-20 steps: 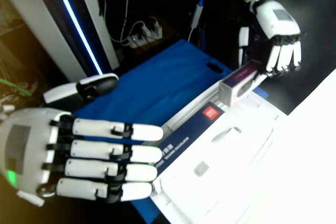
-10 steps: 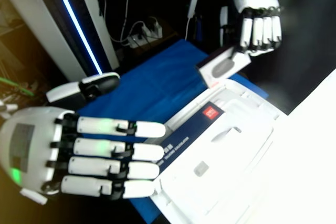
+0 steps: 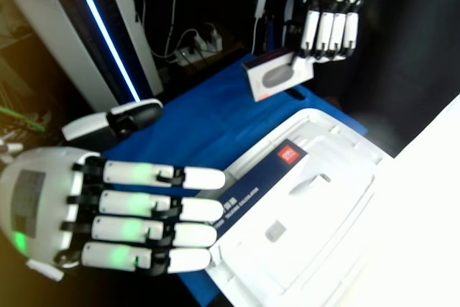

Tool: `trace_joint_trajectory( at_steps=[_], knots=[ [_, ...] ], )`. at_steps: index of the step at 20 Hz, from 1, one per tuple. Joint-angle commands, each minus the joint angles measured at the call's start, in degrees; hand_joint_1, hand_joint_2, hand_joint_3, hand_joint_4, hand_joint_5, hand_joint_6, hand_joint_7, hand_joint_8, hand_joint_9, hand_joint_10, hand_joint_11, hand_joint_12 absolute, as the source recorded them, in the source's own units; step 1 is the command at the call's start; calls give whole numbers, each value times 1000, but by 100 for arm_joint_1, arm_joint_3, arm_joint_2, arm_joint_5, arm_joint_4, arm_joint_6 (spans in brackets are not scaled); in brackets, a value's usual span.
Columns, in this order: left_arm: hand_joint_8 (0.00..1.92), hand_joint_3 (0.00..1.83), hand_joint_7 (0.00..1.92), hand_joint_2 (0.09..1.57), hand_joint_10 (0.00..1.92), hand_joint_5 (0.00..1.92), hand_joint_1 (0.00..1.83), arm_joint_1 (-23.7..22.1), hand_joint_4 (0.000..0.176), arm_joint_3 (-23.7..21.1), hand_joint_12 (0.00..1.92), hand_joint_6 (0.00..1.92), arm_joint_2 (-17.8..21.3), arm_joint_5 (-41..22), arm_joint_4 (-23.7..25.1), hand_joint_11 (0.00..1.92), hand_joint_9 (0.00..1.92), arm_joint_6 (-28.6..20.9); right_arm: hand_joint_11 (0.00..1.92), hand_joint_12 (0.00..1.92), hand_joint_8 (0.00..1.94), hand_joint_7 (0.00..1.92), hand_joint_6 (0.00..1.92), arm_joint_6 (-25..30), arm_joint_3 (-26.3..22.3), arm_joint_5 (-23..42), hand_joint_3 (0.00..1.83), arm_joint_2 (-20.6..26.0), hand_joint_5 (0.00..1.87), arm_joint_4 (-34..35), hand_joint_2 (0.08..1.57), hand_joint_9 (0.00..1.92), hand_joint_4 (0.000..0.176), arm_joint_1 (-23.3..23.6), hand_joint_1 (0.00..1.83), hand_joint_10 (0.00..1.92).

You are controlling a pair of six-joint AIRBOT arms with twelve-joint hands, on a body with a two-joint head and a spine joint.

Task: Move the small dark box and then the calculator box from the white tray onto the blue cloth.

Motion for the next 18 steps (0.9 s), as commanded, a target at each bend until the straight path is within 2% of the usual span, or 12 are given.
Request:
trace_joint_trajectory(
  at_steps=[1,4,5,6,7,8,9,10,11,14,17,18],
  knots=[
    [1489,0,812,1189,1398,908,1231,-18,0,-27,1791,869,20,-552,-279,454,631,-32,28,639,0,299,1,41,22,704,1,-5,284,178,790,280,30,90,451,1],
    [1404,0,858,1171,1280,925,1237,384,0,-89,1752,856,-81,-666,-378,387,670,-31,37,653,6,300,2,41,23,704,3,-29,288,182,796,290,26,90,449,6],
    [1307,0,895,1170,1136,881,1217,486,0,-83,1670,966,-136,-676,-418,419,733,-26,21,653,3,296,2,41,23,704,2,-32,289,183,795,283,30,90,435,2],
    [1307,0,895,1170,1136,881,1217,581,0,-73,1670,966,-215,-633,-440,419,733,26,21,653,3,296,2,41,23,704,2,-33,289,183,795,283,30,90,435,2],
    [1329,0,880,1195,1180,794,1206,726,0,-42,1713,1099,-317,-585,-521,475,754,116,21,656,3,297,0,41,22,704,3,-33,285,183,797,285,25,90,434,3],
    [1329,0,893,1196,1251,772,1216,875,0,37,1753,1112,-441,-538,-595,528,781,140,22,659,4,299,0,41,22,704,3,-36,284,183,797,289,25,90,431,4],
    [1348,0,905,1181,1395,817,1236,1038,0,154,1858,1022,-585,-519,-716,555,808,149,0,649,0,275,0,41,23,704,0,-43,276,183,791,252,18,90,436,0],
    [1348,0,905,1181,1395,817,1236,1197,0,289,1858,1022,-727,-517,-883,555,808,147,0,649,0,275,0,41,23,704,0,-49,276,182,791,252,18,90,436,0],
    [1319,0,905,1171,1394,853,1225,1365,0,458,1837,994,-904,-459,-1024,525,734,147,0,651,7,292,5,41,23,704,0,-57,289,182,780,266,26,89,431,6],
    [1313,0,907,1162,1359,881,1226,1619,0,700,1770,954,-1161,-354,-1259,521,730,145,0,630,6,300,0,41,19,704,0,-57,284,182,783,268,23,89,432,4],
    [1298,0,885,1162,1156,900,1208,1707,0,751,1612,970,-1216,-297,-1307,446,702,143,0,521,1,289,0,41,18,706,0,-57,290,181,785,233,44,89,445,3],
    [1298,0,885,1162,1156,900,1208,1709,0,748,1612,970,-1217,-298,-1307,446,702,143,0,521,1,289,0,41,18,706,0,-60,290,181,785,233,44,89,445,3]
  ],
)
